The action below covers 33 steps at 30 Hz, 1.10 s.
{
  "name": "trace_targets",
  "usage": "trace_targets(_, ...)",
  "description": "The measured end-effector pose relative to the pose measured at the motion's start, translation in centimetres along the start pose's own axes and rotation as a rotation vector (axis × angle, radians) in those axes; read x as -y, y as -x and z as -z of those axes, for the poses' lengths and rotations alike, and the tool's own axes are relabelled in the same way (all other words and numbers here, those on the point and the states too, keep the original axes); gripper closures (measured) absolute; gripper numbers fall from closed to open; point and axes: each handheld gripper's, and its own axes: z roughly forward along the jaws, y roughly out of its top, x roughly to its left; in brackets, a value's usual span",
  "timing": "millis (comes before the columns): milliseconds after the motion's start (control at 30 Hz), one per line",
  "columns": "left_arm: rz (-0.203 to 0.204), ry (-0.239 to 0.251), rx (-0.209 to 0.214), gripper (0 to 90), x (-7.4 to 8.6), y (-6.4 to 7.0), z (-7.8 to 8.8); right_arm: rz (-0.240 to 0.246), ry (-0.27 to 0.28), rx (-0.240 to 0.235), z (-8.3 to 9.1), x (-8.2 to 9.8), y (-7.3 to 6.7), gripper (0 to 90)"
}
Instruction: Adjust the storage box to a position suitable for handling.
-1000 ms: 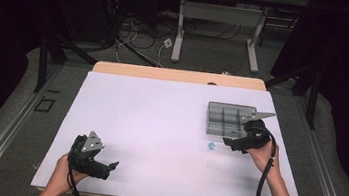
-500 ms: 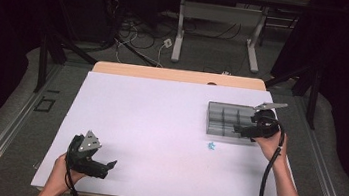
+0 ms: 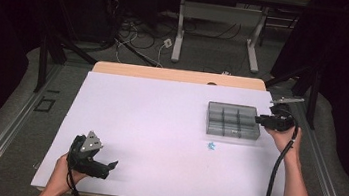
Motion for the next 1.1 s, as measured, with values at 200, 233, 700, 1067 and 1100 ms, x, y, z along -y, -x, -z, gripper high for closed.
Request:
trace_targets(200,0.004,-0.001,-0.001,0.2,0.1,-0.1,0.0,-0.042,-0.008,0.043,-0.4,0.1,1.0,90.0)
trace_targets(233,-0.002,-0.003,-0.003,0.2,0.0,-0.1,-0.1,-0.039,-0.014,0.049,-0.5,0.1,1.1,90.0)
trace_targets(700,-0.004,-0.001,-0.003,0.3,0.0,-0.1,-0.1,-0.058,-0.094,0.068,-2.3,0.3,1.1,90.0)
trace_targets(1067,0.002,0.009,0.001,0.3,-0.1,0.0,-0.1,-0.078,-0.113,0.066,-2.6,0.4,0.7,90.0)
trace_targets(1100,0.003,0.008,0.002,0.3,-0.1,0.0,-0.1,-0.078,-0.113,0.066,-2.6,0.4,0.7,90.0)
